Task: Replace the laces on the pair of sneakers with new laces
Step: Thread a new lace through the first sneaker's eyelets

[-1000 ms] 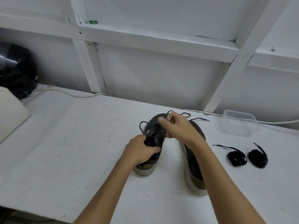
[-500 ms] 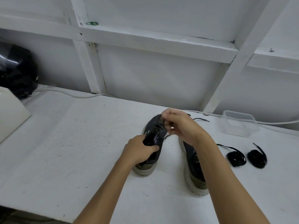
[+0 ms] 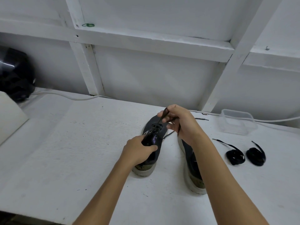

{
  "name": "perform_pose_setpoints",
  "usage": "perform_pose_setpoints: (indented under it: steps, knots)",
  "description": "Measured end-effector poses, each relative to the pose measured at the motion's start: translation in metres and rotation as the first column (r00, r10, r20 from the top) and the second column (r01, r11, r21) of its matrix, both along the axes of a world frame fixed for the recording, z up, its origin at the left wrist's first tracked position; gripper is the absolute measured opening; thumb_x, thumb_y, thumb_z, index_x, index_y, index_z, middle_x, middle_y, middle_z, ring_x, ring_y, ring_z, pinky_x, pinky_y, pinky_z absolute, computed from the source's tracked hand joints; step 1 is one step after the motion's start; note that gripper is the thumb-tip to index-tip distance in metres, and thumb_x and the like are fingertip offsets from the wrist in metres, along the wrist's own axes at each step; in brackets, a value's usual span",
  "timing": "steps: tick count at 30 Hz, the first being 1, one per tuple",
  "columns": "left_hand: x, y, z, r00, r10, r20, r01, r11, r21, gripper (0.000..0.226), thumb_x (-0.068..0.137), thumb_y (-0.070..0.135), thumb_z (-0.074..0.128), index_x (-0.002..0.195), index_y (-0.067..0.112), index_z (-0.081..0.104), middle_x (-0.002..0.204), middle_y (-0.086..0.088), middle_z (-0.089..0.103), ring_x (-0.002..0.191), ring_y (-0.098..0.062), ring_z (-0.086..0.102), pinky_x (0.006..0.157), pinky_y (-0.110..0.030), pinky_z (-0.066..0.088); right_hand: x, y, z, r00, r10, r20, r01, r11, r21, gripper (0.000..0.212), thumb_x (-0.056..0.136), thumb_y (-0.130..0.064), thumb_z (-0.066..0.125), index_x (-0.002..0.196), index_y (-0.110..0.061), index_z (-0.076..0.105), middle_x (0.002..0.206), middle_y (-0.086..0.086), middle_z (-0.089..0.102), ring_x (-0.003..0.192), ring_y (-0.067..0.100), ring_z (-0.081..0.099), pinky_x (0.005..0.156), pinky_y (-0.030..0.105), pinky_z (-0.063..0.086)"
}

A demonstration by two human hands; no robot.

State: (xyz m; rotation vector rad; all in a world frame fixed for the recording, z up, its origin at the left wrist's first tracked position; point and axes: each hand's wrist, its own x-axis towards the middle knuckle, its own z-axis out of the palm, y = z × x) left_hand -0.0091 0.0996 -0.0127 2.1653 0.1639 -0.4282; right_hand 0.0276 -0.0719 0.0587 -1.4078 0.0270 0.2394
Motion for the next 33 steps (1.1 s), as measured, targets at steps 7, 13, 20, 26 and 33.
perform_pose_setpoints:
  steps: [7, 13, 20, 26, 33]
  knots:
    - [0.004, -0.003, 0.017, 0.943, -0.064, 0.326, 0.058, 0.998, 0.028, 0.040, 0.092, 0.038, 0.068, 0.130, 0.032, 0.059, 0.110, 0.017, 0.052, 0.100, -0.004, 0.049, 0.077, -0.016, 0.038, 0.005, 0.004, 0.010, 0.986, 0.103, 0.133, -0.057, 0.948, -0.312, 0.015, 0.101, -0.020, 0.059, 0.088, -0.019, 0.066, 0.107, 0.001, 0.076, 0.091, 0.010, 0.070, 0.081, 0.030, 0.056]
    - [0.040, 0.006, 0.034, 0.892, 0.219, 0.396, -0.162, 0.972, -0.173, 0.018, 0.096, 0.033, 0.060, 0.084, 0.022, 0.067, 0.080, 0.008, 0.072, 0.078, -0.007, 0.066, 0.072, -0.024, 0.049, 0.013, 0.017, 0.013, 0.916, 0.194, 0.351, 0.034, 0.834, -0.551, 0.014, 0.096, -0.020, 0.067, 0.106, -0.027, 0.075, 0.107, -0.017, 0.074, 0.103, -0.002, 0.068, 0.094, 0.023, 0.052]
    - [0.059, 0.053, -0.005, 0.895, 0.427, 0.128, -0.434, 0.901, 0.027, 0.037, 0.092, 0.036, 0.064, 0.121, 0.012, 0.061, 0.116, -0.006, 0.068, 0.110, -0.027, 0.062, 0.083, -0.032, 0.047, 0.012, 0.006, -0.011, 0.965, 0.125, 0.230, 0.100, 0.637, -0.764, 0.022, 0.097, -0.021, 0.062, 0.114, -0.029, 0.073, 0.107, -0.017, 0.070, 0.081, -0.004, 0.063, 0.077, 0.018, 0.046]
    - [0.049, 0.037, -0.016, 0.911, 0.253, 0.326, -0.319, 0.933, 0.168, 0.050, 0.092, 0.030, 0.067, 0.137, 0.015, 0.053, 0.129, -0.006, 0.056, 0.116, -0.023, 0.056, 0.086, -0.031, 0.043, 0.006, -0.005, -0.036, 0.956, 0.254, -0.147, -0.226, 0.320, -0.920, 0.022, 0.094, -0.019, 0.064, 0.114, -0.022, 0.074, 0.116, -0.003, 0.071, 0.103, 0.016, 0.063, 0.087, 0.024, 0.047]
    - [0.076, 0.000, 0.010, 0.912, -0.141, 0.385, 0.075, 0.980, 0.183, 0.016, 0.094, 0.030, 0.063, 0.106, 0.024, 0.071, 0.108, 0.005, 0.066, 0.099, -0.014, 0.061, 0.089, -0.032, 0.050, 0.004, -0.005, -0.052, 0.959, 0.260, -0.115, -0.188, 0.277, -0.942, 0.013, 0.093, -0.031, 0.069, 0.103, -0.024, 0.068, 0.111, -0.003, 0.068, 0.103, 0.020, 0.062, 0.086, 0.032, 0.050]
